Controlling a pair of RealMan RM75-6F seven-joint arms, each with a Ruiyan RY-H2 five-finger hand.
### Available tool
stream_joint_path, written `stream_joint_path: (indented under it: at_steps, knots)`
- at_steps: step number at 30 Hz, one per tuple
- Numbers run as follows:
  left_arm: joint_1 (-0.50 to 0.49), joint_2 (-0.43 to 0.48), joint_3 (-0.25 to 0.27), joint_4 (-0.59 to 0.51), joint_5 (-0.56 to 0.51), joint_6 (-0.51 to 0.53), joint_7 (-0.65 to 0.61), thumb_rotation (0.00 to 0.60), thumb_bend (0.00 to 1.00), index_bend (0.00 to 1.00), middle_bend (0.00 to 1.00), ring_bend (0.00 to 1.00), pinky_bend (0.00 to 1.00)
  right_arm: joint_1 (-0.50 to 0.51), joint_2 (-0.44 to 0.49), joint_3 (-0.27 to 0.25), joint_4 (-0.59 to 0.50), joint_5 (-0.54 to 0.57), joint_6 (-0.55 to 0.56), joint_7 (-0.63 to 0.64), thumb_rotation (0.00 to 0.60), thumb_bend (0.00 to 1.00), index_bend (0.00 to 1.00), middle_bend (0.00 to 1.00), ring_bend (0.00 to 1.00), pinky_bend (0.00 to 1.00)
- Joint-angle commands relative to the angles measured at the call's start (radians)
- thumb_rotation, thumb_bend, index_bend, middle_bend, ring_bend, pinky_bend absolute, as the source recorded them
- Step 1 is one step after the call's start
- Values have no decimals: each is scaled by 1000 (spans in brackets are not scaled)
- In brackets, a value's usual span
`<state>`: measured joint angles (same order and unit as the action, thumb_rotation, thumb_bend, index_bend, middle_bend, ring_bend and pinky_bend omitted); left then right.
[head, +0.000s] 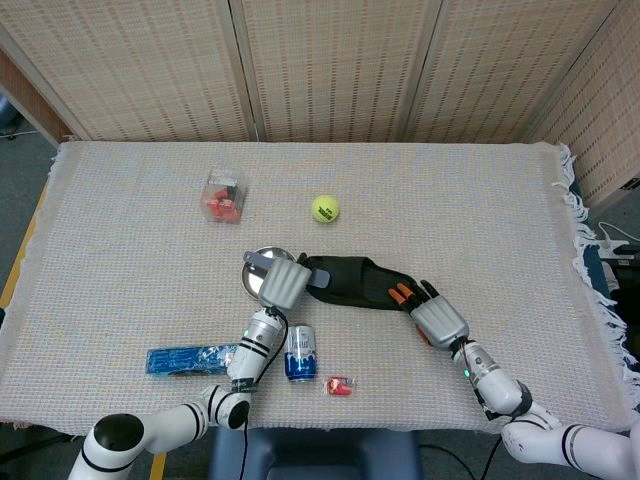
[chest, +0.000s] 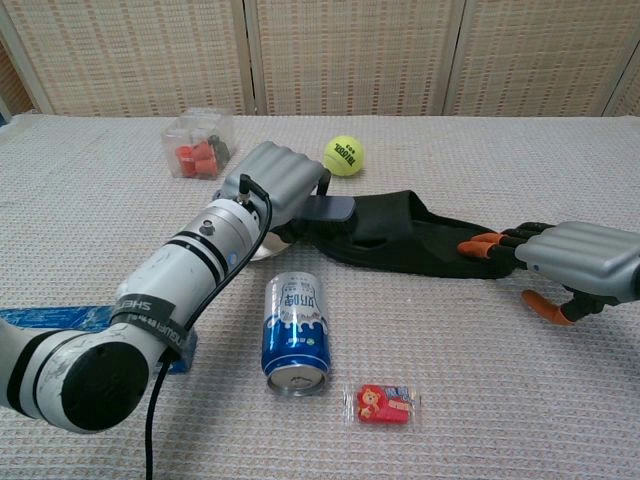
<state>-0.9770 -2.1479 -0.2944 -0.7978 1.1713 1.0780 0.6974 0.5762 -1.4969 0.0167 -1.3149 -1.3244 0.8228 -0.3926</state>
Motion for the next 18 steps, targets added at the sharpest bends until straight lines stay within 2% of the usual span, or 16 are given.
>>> stream_joint_path:
  at_steps: [1, 9, 18]
  knots:
    - [-1, -2, -2, 2, 2, 0, -5, 600, 436, 497, 569, 670, 971, 1, 0, -1, 1, 1, 0, -1, 600, 611, 0, 0, 0, 0]
    - [-21, -39, 8, -40, 47, 42, 42, 600, 437, 503, 577, 672, 974, 4, 2, -6, 0, 11, 2, -2, 600, 612, 0, 0, 0, 0]
    - [-35, -82, 13, 37, 63, 47, 115, 600, 438, 503, 578, 672, 975, 9, 9, -8, -7, 23, 1, -2, 600, 612, 0, 0, 0, 0]
